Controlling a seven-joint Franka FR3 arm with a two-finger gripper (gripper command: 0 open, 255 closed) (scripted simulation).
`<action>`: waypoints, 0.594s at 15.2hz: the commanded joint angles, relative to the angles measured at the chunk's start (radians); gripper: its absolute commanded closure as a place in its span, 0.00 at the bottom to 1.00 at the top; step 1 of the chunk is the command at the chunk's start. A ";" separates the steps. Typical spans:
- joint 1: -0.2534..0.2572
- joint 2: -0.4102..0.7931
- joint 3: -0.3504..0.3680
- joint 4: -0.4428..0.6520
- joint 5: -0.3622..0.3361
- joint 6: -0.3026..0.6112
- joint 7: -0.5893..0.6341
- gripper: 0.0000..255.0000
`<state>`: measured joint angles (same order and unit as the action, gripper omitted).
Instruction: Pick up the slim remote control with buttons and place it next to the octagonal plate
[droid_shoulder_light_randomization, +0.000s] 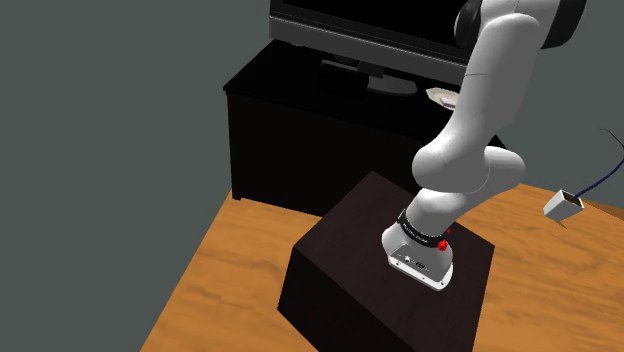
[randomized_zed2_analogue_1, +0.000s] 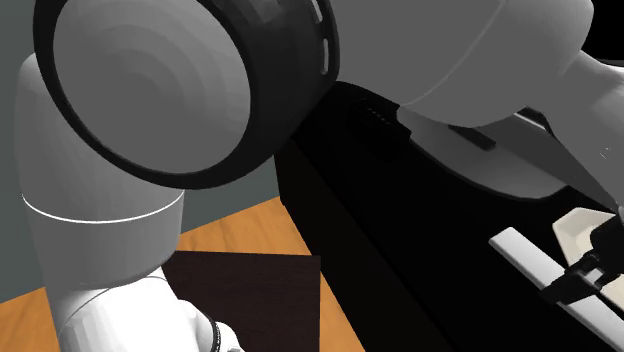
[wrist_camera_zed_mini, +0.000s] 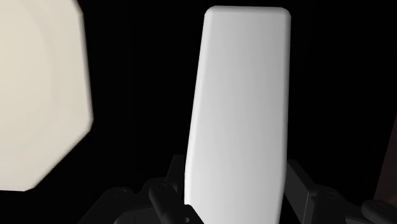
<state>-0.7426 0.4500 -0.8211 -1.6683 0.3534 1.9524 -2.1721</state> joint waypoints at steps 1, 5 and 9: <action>-0.007 0.012 0.006 -0.011 0.011 0.020 -0.011 1.00; -0.013 0.033 0.018 -0.039 0.030 0.063 -0.023 1.00; -0.020 0.057 0.031 -0.062 0.051 0.104 -0.036 1.00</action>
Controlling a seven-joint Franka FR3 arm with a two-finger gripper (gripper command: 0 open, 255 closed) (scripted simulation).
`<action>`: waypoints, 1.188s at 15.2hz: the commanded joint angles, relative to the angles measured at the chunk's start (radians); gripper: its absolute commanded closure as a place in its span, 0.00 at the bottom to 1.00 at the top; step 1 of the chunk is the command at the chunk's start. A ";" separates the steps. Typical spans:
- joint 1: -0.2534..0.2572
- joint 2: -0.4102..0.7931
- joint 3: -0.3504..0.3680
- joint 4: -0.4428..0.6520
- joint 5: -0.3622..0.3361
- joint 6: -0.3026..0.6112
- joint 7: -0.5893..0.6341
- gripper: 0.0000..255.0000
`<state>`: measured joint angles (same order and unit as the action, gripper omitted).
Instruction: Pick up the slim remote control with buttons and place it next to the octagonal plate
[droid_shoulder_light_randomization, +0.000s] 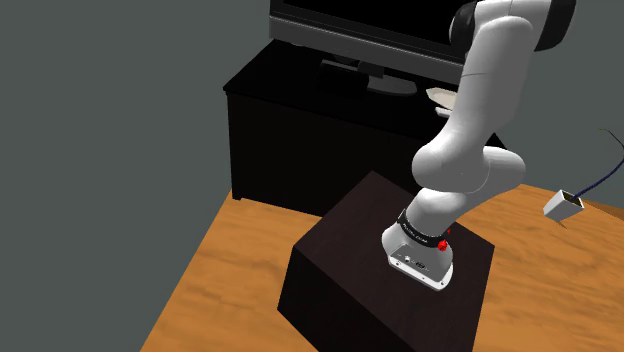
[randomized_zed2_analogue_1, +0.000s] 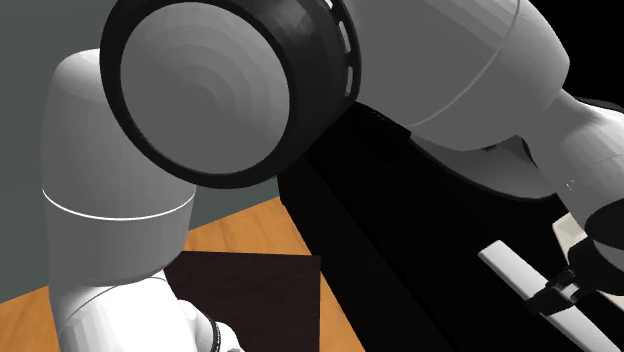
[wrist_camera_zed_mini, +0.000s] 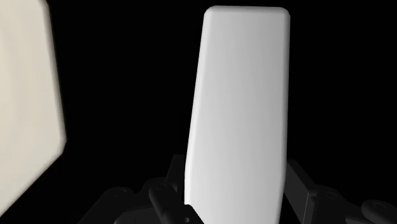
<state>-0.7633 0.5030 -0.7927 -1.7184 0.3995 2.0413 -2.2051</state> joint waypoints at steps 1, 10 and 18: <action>-0.002 0.010 0.007 -0.017 0.010 0.025 -0.007 1.00; -0.007 0.024 0.015 -0.027 0.023 0.046 -0.014 1.00; 0.003 -0.007 -0.003 0.000 -0.005 -0.005 0.003 0.00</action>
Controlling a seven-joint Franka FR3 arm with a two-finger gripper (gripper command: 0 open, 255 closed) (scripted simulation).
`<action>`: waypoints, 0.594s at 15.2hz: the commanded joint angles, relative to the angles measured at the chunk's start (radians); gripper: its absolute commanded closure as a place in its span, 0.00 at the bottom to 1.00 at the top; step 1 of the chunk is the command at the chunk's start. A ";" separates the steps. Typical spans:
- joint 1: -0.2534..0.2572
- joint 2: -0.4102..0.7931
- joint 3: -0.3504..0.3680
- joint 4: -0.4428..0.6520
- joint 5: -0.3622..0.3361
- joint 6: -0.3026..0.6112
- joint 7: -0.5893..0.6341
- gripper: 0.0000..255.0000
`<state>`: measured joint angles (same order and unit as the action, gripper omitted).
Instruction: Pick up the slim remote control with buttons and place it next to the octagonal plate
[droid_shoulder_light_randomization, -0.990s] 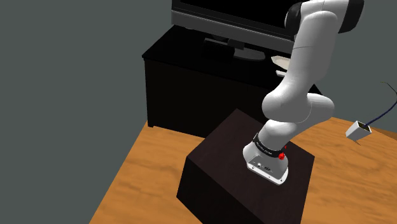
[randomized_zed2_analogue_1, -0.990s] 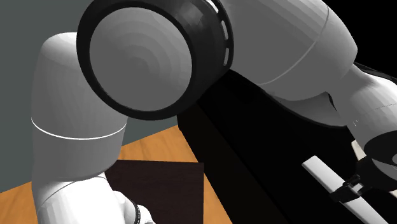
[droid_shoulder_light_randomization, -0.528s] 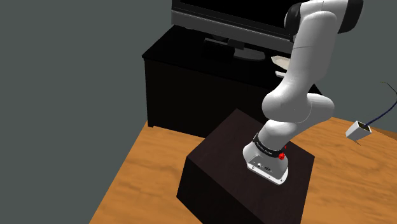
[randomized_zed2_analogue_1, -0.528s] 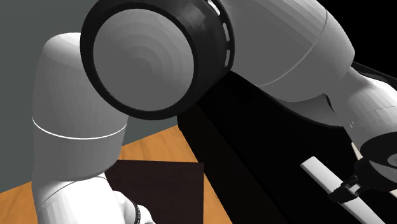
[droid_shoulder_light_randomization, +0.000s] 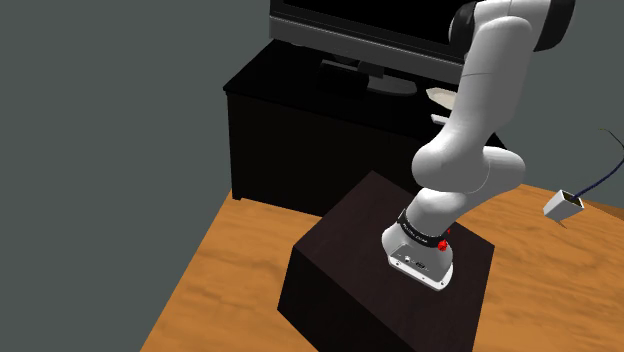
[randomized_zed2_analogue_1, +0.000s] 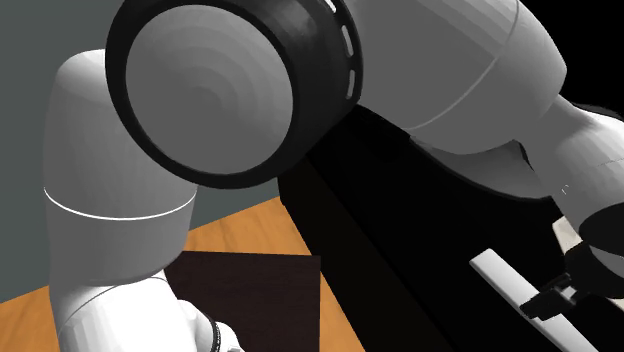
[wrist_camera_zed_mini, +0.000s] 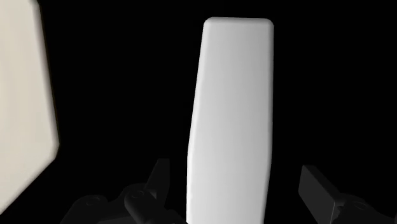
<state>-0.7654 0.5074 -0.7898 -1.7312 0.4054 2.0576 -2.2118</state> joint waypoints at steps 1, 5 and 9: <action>0.010 -0.025 -0.015 0.028 -0.023 -0.047 0.017 0.00; 0.012 -0.035 -0.020 0.042 -0.033 -0.068 0.023 0.00; 0.012 -0.035 -0.020 0.042 -0.033 -0.068 0.023 0.00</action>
<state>-0.7535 0.4723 -0.8099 -1.6892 0.3729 1.9898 -2.1887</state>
